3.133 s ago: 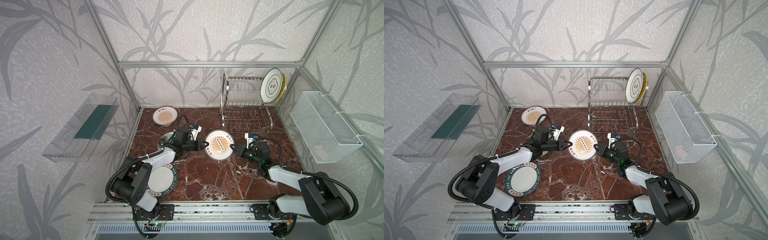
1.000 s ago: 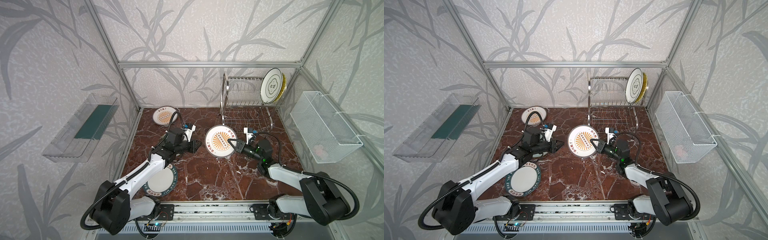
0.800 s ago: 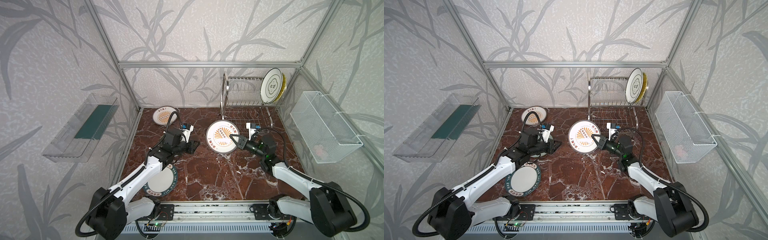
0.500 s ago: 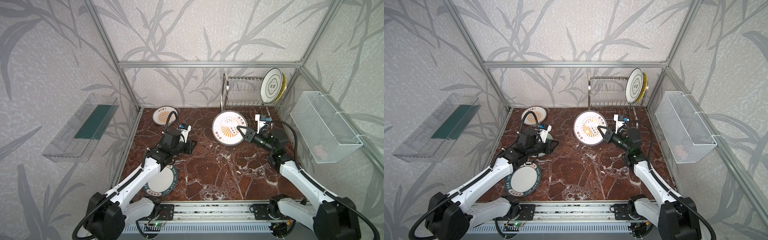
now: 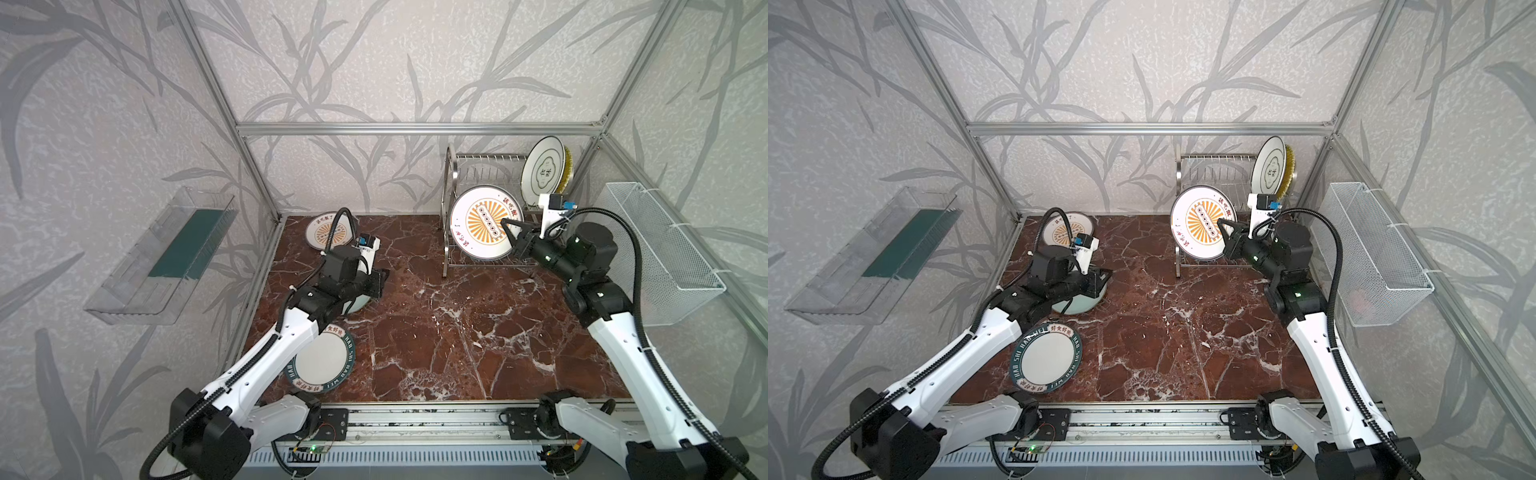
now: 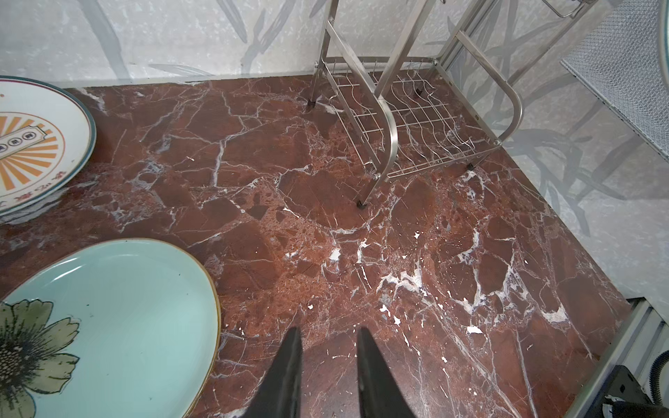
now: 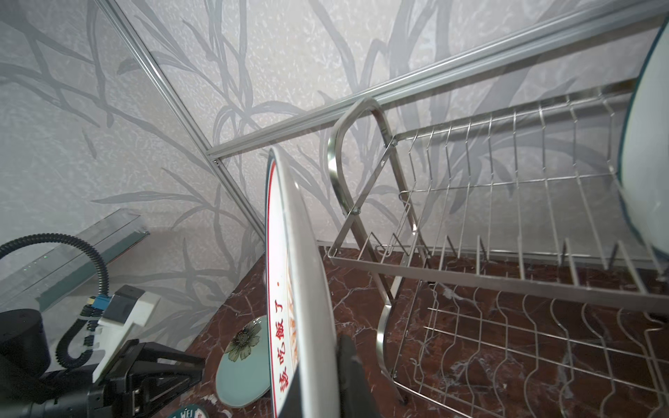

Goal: Load plates into a dish rack
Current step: Place the plate on the dish rack.

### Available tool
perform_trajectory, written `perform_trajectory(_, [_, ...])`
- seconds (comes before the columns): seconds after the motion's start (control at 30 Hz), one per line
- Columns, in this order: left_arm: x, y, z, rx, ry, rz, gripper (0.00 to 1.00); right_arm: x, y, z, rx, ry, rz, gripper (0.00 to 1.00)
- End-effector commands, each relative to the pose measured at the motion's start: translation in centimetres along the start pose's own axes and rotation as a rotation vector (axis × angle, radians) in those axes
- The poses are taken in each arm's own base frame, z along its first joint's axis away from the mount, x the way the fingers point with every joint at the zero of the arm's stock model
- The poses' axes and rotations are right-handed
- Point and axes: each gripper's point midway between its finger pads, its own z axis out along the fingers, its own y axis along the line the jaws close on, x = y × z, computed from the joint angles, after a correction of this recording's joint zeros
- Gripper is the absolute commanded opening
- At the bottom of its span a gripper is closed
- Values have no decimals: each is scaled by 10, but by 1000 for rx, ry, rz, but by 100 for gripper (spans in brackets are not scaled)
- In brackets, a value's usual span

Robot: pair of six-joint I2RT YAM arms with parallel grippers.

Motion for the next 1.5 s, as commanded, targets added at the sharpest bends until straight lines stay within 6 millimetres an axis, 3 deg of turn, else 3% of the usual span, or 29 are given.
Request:
perform_trajectory(0.0, [-25,-3,-11,-19,-39,20,26,-25,-6,-8,88,-27,-83,0])
perform_trajectory(0.27, [-63,-18,-24,31,-42,16,26,-71,-13,-11,197,-110,-141,0])
perform_trajectory(0.63, [-71,-30,-30,89,-62,68,26,-117,-33,5,338,-160,-209,0])
perform_trajectory(1.1, [-67,-28,-28,91,-69,61,26,-146,-64,29,497,-170,-277,0])
perform_trajectory(1.47, [-59,-25,-36,77,-73,59,26,-146,-94,55,604,-133,-321,0])
